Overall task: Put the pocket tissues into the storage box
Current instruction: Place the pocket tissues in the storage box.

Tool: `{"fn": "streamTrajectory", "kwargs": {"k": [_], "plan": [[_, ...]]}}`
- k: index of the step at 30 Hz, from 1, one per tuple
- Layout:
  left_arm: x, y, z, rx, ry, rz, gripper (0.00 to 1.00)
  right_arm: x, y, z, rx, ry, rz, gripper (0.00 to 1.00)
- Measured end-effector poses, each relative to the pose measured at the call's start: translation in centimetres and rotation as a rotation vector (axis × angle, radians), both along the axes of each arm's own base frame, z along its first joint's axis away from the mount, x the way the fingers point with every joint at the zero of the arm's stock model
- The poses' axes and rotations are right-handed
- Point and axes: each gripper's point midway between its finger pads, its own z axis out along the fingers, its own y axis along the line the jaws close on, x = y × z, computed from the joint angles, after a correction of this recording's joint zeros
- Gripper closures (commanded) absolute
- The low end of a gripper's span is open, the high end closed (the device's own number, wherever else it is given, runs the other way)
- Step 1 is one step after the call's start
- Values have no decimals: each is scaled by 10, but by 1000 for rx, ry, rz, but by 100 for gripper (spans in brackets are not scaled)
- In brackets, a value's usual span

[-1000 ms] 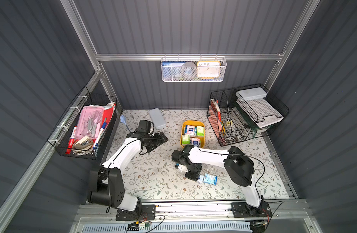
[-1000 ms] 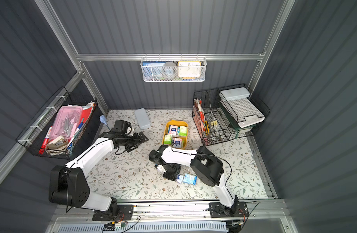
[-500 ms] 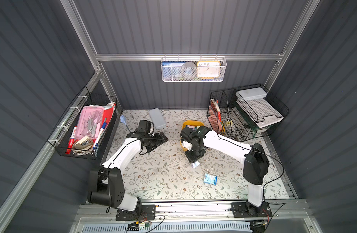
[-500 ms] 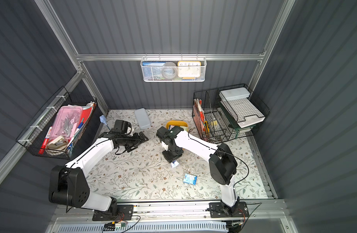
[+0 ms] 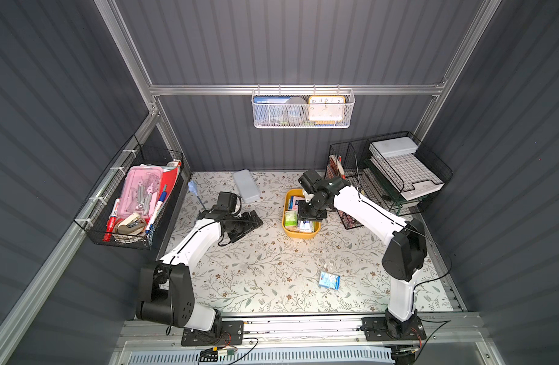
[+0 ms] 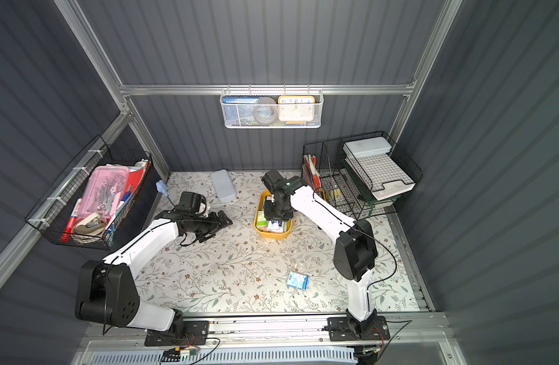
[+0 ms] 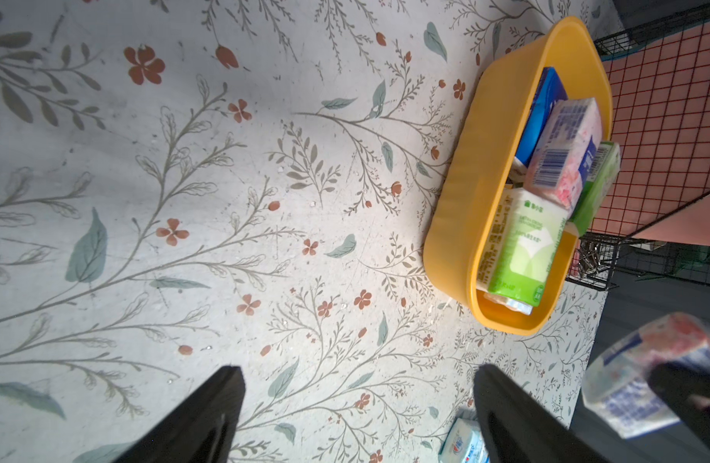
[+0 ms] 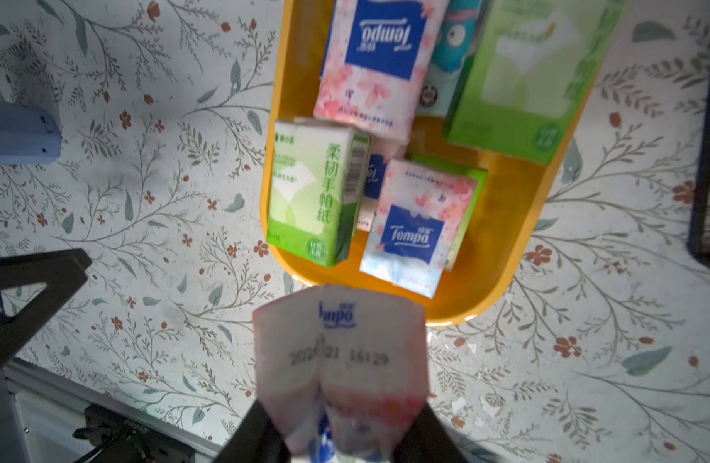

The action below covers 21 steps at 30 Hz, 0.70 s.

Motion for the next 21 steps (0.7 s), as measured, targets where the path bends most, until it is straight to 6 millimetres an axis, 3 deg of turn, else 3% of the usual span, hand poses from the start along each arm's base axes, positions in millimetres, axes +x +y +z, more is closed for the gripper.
{"fn": "streamTrajectory", "kwargs": {"k": [8, 21], "plan": [[-6, -3, 2, -26, -10, -15, 1, 22, -11, -35, -65, 27, -56, 60], [-5, -5, 8, -40, -33, -19, 1, 37, -5, -46, -55, 32, -59, 57]]}}
